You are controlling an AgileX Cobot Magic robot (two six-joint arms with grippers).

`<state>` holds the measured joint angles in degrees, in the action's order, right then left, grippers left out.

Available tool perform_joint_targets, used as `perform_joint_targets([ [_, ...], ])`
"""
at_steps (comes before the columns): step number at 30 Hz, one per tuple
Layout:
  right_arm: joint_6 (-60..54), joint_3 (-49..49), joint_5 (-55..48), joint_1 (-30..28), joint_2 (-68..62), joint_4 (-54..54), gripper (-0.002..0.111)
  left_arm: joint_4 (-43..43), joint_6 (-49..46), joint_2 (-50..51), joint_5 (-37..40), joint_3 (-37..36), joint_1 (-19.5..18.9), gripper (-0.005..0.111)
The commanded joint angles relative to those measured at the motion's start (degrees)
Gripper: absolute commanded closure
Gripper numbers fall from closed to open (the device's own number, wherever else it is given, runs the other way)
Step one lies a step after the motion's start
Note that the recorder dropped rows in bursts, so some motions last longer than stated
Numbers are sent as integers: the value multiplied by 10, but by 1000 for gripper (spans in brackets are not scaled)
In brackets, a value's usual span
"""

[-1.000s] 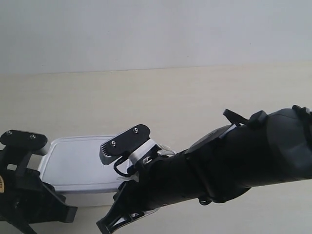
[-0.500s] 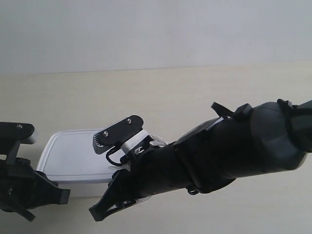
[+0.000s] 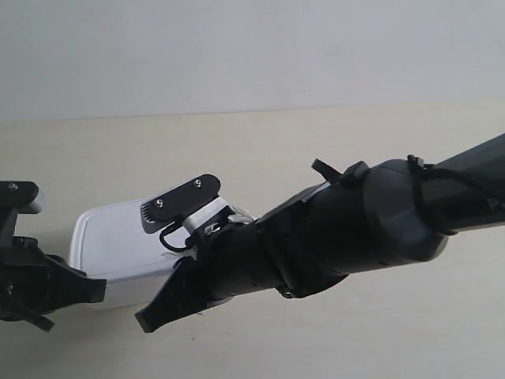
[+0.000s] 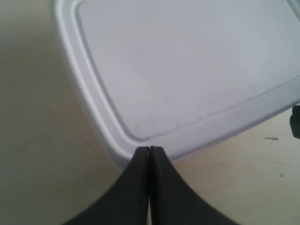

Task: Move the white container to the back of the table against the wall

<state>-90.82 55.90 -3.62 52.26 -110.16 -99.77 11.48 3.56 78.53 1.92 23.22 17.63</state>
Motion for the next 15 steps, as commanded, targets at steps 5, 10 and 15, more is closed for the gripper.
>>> perform_joint_targets([
  [5,-6,19,3,1,-6,-2,108,-2,11,1,68,12,3,107],
  [10,-6,31,4,1,-21,-2,108,-2,11,1,67,12,38,107],
  [15,-6,45,5,1,-37,-2,108,-1,30,23,32,12,41,107],
])
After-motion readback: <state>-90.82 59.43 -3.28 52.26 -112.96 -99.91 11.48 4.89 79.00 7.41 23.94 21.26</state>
